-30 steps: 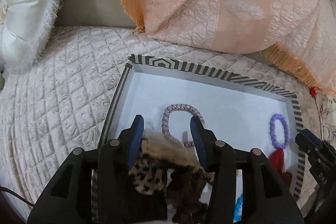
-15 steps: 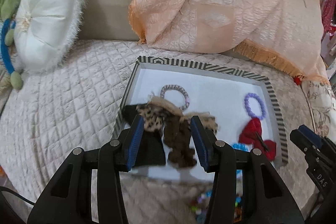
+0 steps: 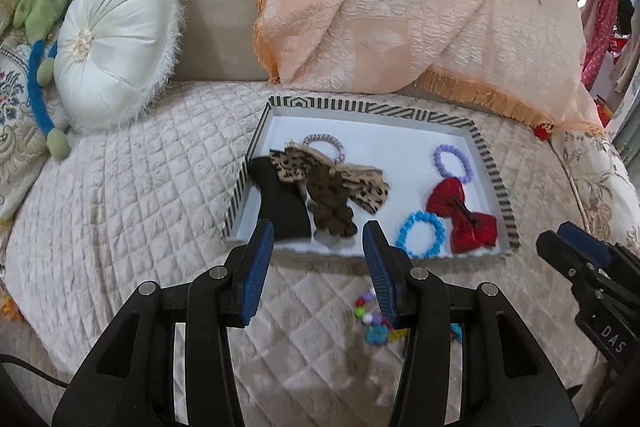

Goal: Organize jewelry
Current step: 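Move both tools back over the remaining bracelet pile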

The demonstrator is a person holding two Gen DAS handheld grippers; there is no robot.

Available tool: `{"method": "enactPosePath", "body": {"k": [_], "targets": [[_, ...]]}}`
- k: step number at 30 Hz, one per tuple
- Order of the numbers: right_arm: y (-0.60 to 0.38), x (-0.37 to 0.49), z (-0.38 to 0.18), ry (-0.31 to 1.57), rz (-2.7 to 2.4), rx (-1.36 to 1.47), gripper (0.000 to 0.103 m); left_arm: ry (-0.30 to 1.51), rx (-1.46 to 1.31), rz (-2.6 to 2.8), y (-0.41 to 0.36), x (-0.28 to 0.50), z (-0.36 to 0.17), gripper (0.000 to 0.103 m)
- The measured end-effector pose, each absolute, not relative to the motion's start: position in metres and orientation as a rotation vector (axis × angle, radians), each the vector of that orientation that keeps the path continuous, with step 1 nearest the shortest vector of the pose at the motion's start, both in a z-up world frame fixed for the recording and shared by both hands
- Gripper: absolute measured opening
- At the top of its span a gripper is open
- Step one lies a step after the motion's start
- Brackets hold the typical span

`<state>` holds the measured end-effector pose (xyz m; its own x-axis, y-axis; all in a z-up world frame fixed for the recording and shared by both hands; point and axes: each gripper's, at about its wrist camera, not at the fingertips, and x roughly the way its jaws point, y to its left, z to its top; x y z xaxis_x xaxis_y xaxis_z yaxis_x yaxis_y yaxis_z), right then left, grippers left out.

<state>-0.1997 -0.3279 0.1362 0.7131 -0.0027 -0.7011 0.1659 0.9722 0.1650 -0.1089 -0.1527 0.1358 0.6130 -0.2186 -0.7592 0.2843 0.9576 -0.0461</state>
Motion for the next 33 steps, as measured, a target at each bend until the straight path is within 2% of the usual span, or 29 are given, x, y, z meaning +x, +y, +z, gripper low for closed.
{"method": "enactPosePath", "body": {"k": [7,20,33], "targets": [[-0.319,-0.218,0.14,0.764,-0.09,0.222,0.048,0.869,0.075,-0.29,-0.149,-0.133,0.135,0.046],[-0.311,-0.24,0.139,0.784,-0.058,0.195,0.05,0.926,0.043,-0.339,-0.141,-0.15,0.13,0.046],[-0.333,-0.234,0.076,0.932,-0.029,0.259,0.05,1.13,-0.054,-0.364,-0.135,-0.124,0.076,0.046]]}}
